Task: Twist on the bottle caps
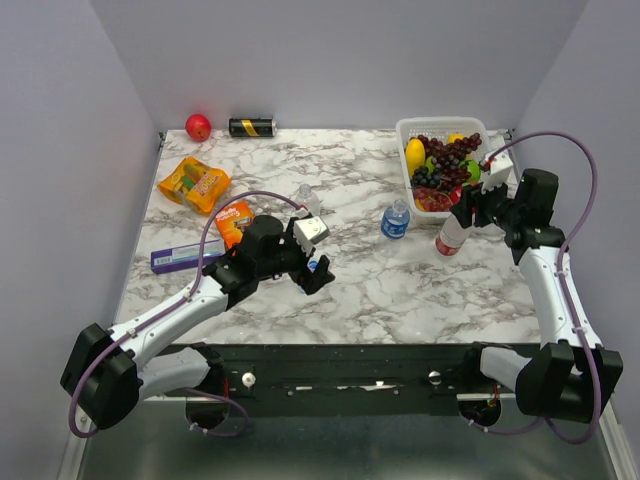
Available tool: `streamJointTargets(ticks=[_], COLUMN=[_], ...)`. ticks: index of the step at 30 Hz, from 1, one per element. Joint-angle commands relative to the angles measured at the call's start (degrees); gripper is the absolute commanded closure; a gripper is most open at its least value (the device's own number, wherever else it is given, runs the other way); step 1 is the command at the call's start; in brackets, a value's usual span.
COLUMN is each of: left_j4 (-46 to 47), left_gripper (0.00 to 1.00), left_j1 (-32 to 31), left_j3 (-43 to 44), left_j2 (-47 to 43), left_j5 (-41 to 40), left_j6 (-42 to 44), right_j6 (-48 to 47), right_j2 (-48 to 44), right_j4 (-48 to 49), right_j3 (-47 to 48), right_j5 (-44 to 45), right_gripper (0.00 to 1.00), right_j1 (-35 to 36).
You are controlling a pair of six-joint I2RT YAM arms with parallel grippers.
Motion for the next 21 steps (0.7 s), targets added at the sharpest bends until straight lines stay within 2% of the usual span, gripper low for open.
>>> streamJointTargets(ticks=[1,5,8,9,11,13,21], left_j4=[1.31,1.40,1.22,1.22,1.31,1.48,1.40], left_gripper=[0.01,0.01,0.01,0.01,0.01,0.01,0.01], left_j1=[0.39,0.39,0.39,0.39,0.39,0.48,0.74], left_j3=[0.75,0.58,0.22,0.13,-0.30,-0.66,-0.92], left_j2=[0.17,0.08,-0.18,-0.27,-0.71,-1.06,-1.68], left_j5=[1.86,1.95,2.04,2.04,1.78,1.16,0.81], left_j6=[-0.07,0.01,-0.07,0.01,0.01,0.19,0.63], right_j6=[-0.09,-1.05,-1.15,-0.62,0.17,1.58,-0.88], right_j2=[0.09,-1.49,-2.54,-2.89,-3.68,-3.69,-0.53], right_j4=[1.13,0.25,-2.56,-3.26,-4.41,-5.29,-5.30], right_j3=[0.36,2.20,5.27,6.76,7.83,8.79,7.92], right_j5=[1.49,-1.76,-5.63,-7.55,-9.93,-13.19,-13.02], right_gripper=[0.32,0.31,0.26,0.20,0.16,0.15,0.16], right_j1=[-0.43,-0.34,-0.34,-0.34,-0.34,0.09,10.71])
